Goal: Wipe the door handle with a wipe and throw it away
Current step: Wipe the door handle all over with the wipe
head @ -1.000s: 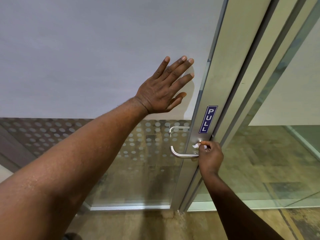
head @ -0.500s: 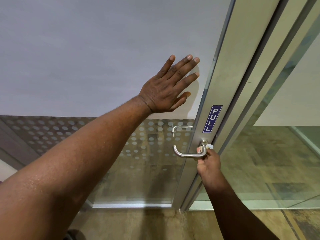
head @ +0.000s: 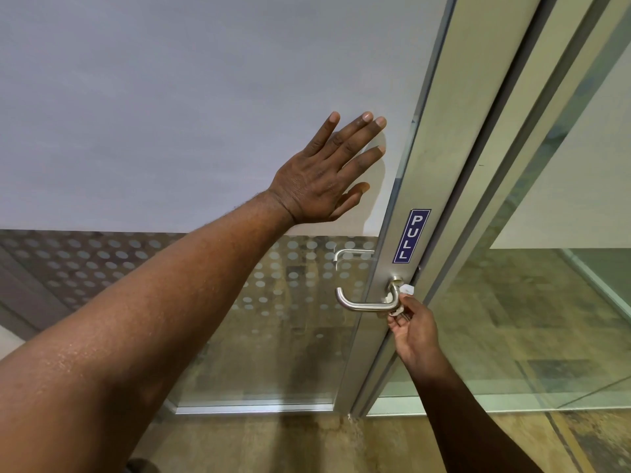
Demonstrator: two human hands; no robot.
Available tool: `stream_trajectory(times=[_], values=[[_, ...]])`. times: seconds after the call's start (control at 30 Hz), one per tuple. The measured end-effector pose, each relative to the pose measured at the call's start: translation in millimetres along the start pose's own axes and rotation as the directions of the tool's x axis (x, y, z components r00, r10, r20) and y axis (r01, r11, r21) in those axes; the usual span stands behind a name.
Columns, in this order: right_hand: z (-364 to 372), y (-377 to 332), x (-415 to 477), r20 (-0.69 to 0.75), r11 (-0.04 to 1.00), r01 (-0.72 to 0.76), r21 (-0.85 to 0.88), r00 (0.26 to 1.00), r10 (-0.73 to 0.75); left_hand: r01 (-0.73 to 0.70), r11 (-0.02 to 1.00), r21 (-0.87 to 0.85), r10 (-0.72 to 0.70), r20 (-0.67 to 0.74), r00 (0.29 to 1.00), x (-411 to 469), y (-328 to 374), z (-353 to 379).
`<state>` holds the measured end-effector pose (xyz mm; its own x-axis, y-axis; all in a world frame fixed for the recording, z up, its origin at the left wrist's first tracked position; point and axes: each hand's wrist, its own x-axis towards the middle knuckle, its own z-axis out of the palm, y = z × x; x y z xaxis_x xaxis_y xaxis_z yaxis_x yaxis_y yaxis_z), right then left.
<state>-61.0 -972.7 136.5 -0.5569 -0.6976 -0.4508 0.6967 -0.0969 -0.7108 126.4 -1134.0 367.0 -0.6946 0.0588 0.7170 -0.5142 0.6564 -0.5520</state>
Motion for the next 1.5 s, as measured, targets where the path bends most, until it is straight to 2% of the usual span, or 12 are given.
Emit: stream_trajectory(times=[0.17, 0.27, 0.4, 0.53, 0.67, 0.77, 0.87, 1.07, 1.13, 1.27, 1.43, 1.5], values=[[-25.6, -14.3, -1.5, -0.004, 0.959, 0.120, -0.258, 0.992, -0.125, 0.005, 1.000, 0.000, -0.005, 0.000, 1.000, -0.1, 1.1, 0.1], [-31.0, -20.5, 0.4, -0.072, 0.937, 0.190, -0.292, 0.973, -0.220, 0.006, 1.000, 0.001, -0.006, -0.007, 1.000, 0.2, 1.3, -0.1], [-17.8, -20.8, 3.3, -0.109, 0.846, 0.353, -0.401, 0.898, -0.426, 0.005, 1.000, -0.002, -0.005, -0.003, 1.000, 0.0, 0.5, 0.1], [-1.1, -14.7, 1.3, 0.055, 0.539, 0.479, -0.692, 0.780, -0.623, 0.001, 1.000, 0.003, -0.001, 0.001, 1.000, -0.3, 0.2, 1.0], [10.6, -11.6, -1.1, 0.303, 0.238, 0.553, -0.798, 0.710, -0.636, -0.001, 1.000, -0.002, 0.001, 0.004, 1.000, -0.2, -0.2, 1.8], [13.3, -12.0, -1.0, 0.421, -0.021, 0.519, -0.854, 0.668, -0.613, 0.001, 1.000, -0.003, -0.001, 0.004, 1.000, -0.4, -0.3, 2.7], [12.0, -13.2, -1.1, 0.381, 0.014, 0.510, -0.860, 0.659, -0.648, 0.002, 1.000, -0.001, -0.002, 0.002, 1.000, -0.3, -0.8, 3.0], [5.2, -13.4, -0.2, 0.099, 0.365, 0.468, -0.805, 0.712, -0.695, 0.001, 1.000, -0.001, -0.001, 0.001, 1.000, -0.3, -0.5, 4.5], [1.7, -14.1, 0.8, 0.043, 0.420, 0.435, -0.796, 0.734, -0.678, 0.001, 1.000, -0.002, -0.001, 0.001, 1.000, -0.5, -0.9, 4.8], [6.7, -12.7, -2.8, 0.101, 0.372, 0.462, -0.805, 0.725, -0.681, 0.001, 1.000, -0.002, -0.001, -0.003, 1.000, -0.6, -0.5, 5.2], [9.1, -13.5, -5.1, 0.317, 0.060, 0.497, -0.866, 0.637, -0.703, 0.001, 1.000, -0.010, -0.001, -0.012, 1.000, -0.5, -1.1, 4.6], [8.0, -14.1, -4.0, 0.345, 0.021, 0.496, -0.868, 0.632, -0.694, 0.000, 1.000, -0.012, -0.001, -0.020, 1.000, -0.3, -0.8, 4.6]])
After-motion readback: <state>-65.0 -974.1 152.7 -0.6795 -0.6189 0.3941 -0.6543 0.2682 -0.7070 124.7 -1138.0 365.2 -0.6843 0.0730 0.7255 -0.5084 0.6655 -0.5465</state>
